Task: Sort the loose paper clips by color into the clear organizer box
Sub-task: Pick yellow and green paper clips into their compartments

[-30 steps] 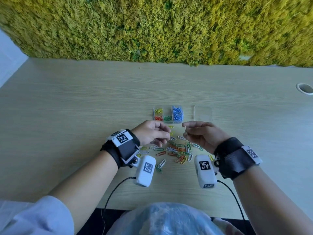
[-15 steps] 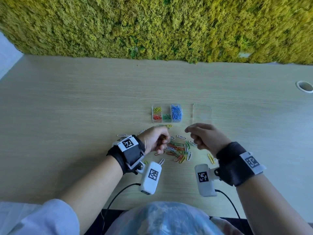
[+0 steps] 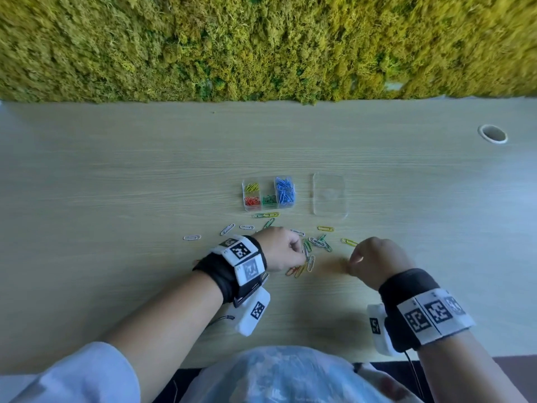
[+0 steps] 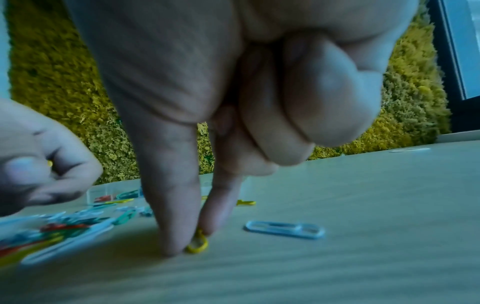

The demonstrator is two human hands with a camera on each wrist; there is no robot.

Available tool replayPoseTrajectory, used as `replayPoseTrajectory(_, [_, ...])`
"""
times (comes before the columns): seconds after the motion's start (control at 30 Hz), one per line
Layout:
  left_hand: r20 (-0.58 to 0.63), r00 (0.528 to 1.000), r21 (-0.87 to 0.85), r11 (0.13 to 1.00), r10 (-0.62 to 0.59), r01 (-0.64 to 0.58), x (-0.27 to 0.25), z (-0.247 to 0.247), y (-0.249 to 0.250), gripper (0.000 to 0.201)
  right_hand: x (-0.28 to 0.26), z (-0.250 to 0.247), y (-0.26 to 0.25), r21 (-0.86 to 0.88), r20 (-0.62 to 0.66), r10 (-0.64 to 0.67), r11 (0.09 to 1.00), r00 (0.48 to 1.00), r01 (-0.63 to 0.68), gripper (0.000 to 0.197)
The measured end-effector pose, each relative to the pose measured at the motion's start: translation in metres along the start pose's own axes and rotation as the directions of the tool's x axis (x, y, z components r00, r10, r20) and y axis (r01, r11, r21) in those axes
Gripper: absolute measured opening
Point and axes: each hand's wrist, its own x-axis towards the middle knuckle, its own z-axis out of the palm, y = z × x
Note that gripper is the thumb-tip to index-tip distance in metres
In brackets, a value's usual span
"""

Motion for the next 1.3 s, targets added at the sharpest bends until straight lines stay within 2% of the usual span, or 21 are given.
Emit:
replayPoseTrajectory(0.23, [-0.037,0.997,0.383,0.923,0.068,-0.048,0.005,0.009,0.014,0.011,-0.002,0.003,-0.006,0.012,0.053,-0.050,0.999,0.997,0.049,0.018])
replayPoseTrajectory(0.3, [-0.021,0.997,0.457,0.888,0.075,-0.057,0.005,0.014,0.017,0.016,0.001,-0.001,-0.003,0.186,0.074,-0.073,0.981,0.995,0.059,0.013])
replayPoseTrajectory(0.33, [-0.019,0.996,0.483,0.873,0.084,-0.064,0.005,0.016,0.018,0.017,0.003,-0.003,-0.001,0.356,0.076,-0.098,0.932,0.992,0.065,0.016])
replayPoseTrajectory(0.37, [-0.025,0.995,0.494,0.866,0.094,-0.070,0.004,0.018,0.018,0.017,0.003,-0.006,0.000,0.584,0.075,-0.129,0.810,0.989,0.062,0.019])
replayPoseTrajectory(0.4, [-0.031,0.995,0.490,0.869,0.097,-0.069,0.004,0.020,0.018,0.017,0.002,-0.009,0.002,0.805,0.064,-0.156,0.592,0.986,0.041,0.021])
replayPoseTrajectory(0.43, [-0.036,0.995,0.479,0.875,0.098,-0.069,0.004,0.021,0.017,0.018,0.001,-0.012,0.004,0.947,0.051,-0.179,0.320,0.983,0.009,0.022])
replayPoseTrajectory(0.47, [-0.037,0.994,0.470,0.880,0.100,-0.071,0.004,0.022,0.017,0.018,0.000,-0.016,0.006,0.996,0.050,-0.208,0.082,0.977,-0.033,0.021])
replayPoseTrajectory(0.5, [-0.037,0.994,0.462,0.884,0.105,-0.076,0.004,0.022,0.016,0.018,-0.001,-0.018,0.009,0.994,0.048,-0.244,-0.079,0.969,-0.069,0.021])
replayPoseTrajectory(0.57, [-0.029,0.995,0.444,0.893,0.100,-0.077,0.004,0.021,0.015,0.017,0.000,-0.021,0.014,0.966,0.005,-0.311,-0.244,0.950,-0.086,0.028])
replayPoseTrajectory(0.67, [-0.029,0.996,0.343,0.937,0.082,-0.067,0.004,0.018,0.012,0.016,0.003,-0.021,0.018,0.944,-0.053,-0.338,-0.323,0.940,-0.063,0.031])
replayPoseTrajectory(0.77, [-0.017,1.000,0.055,0.999,-0.001,0.001,0.005,0.010,0.012,0.012,0.004,-0.019,0.019,0.931,-0.035,-0.348,-0.353,0.937,-0.096,0.029])
replayPoseTrajectory(0.83, [0.063,0.996,-0.276,0.958,-0.068,0.083,0.009,0.006,0.007,0.011,0.004,-0.020,0.019,0.925,0.007,-0.350,-0.354,0.937,-0.139,0.023])
replayPoseTrajectory(0.9, [0.143,0.988,-0.639,0.757,-0.059,0.138,0.015,0.003,0.004,0.018,0.003,-0.021,0.016,0.931,0.051,-0.338,-0.324,0.940,-0.167,0.020])
replayPoseTrajectory(0.97, [0.164,0.986,-0.822,0.546,-0.041,0.159,0.021,0.000,0.006,0.020,0.004,-0.021,0.013,0.949,0.073,-0.326,-0.267,0.943,-0.166,0.019])
replayPoseTrajectory(1.07, [0.136,0.990,-0.880,0.454,-0.045,0.142,0.030,-0.004,0.017,0.022,0.008,-0.023,0.013,0.989,0.086,-0.303,-0.087,0.949,-0.117,0.014])
replayPoseTrajectory(1.1, [0.125,0.991,-0.875,0.464,-0.052,0.135,0.033,-0.005,0.020,0.021,0.010,-0.024,0.014,0.995,0.096,-0.286,-0.001,0.953,-0.101,0.017])
replayPoseTrajectory(1.13, [0.101,0.993,-0.844,0.523,-0.067,0.121,0.037,-0.005,0.023,0.019,0.013,-0.025,0.016,0.992,0.112,-0.263,0.091,0.958,-0.091,0.022])
replayPoseTrajectory(1.17, [0.062,0.995,-0.765,0.637,-0.082,0.100,0.039,-0.007,0.027,0.016,0.016,-0.026,0.018,0.980,0.127,-0.234,0.179,0.964,-0.086,0.025])
replayPoseTrajectory(1.23, [-0.043,0.996,-0.416,0.908,-0.081,0.055,0.042,-0.009,0.034,0.009,0.022,-0.027,0.019,0.932,0.140,-0.171,0.356,0.975,-0.071,0.031])
replayPoseTrajectory(1.27, [-0.097,0.994,-0.212,0.977,-0.053,0.032,0.044,-0.010,0.038,0.008,0.025,-0.027,0.020,0.893,0.138,-0.148,0.446,0.979,-0.058,0.035])
replayPoseTrajectory(1.3, [-0.134,0.991,-0.058,0.998,-0.021,0.013,0.046,-0.011,0.041,0.008,0.027,-0.027,0.019,0.844,0.128,-0.129,0.535,0.983,-0.040,0.037])
